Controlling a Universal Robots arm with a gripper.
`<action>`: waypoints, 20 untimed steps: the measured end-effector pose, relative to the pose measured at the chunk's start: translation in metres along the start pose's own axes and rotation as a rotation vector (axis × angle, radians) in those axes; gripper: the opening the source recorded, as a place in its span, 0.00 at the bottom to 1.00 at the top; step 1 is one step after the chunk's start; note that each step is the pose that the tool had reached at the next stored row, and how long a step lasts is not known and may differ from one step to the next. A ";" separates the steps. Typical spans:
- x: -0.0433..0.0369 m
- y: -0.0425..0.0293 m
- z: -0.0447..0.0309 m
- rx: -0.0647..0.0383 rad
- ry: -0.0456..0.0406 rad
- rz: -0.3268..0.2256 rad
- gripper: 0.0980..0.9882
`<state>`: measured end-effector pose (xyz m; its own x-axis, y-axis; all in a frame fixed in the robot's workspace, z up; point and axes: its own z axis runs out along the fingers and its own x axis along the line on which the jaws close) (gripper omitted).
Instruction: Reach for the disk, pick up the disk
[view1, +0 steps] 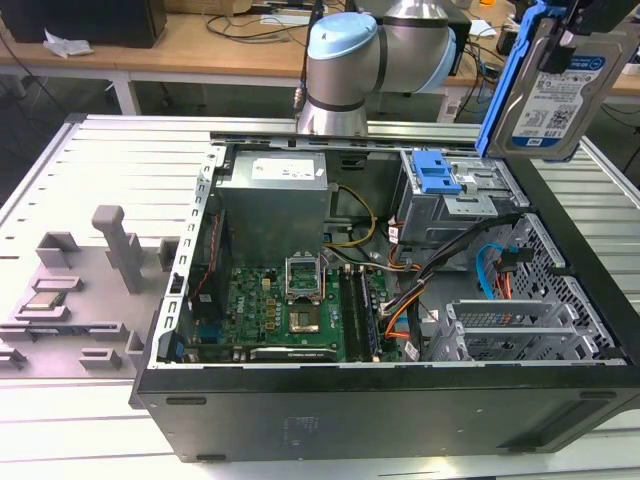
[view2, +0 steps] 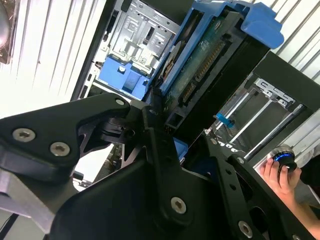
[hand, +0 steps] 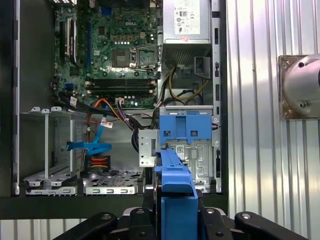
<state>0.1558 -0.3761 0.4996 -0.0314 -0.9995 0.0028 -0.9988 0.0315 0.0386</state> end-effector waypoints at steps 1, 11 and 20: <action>0.0007 0.0000 0.0000 0.000 0.0001 0.000 0.30; 0.0128 -0.0004 0.0001 0.000 0.0001 0.000 0.30; 0.0229 -0.0007 0.0002 0.000 0.0000 0.000 0.30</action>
<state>0.1558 -0.3990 0.4994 -0.0314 -0.9995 0.0028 -0.9988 0.0315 0.0386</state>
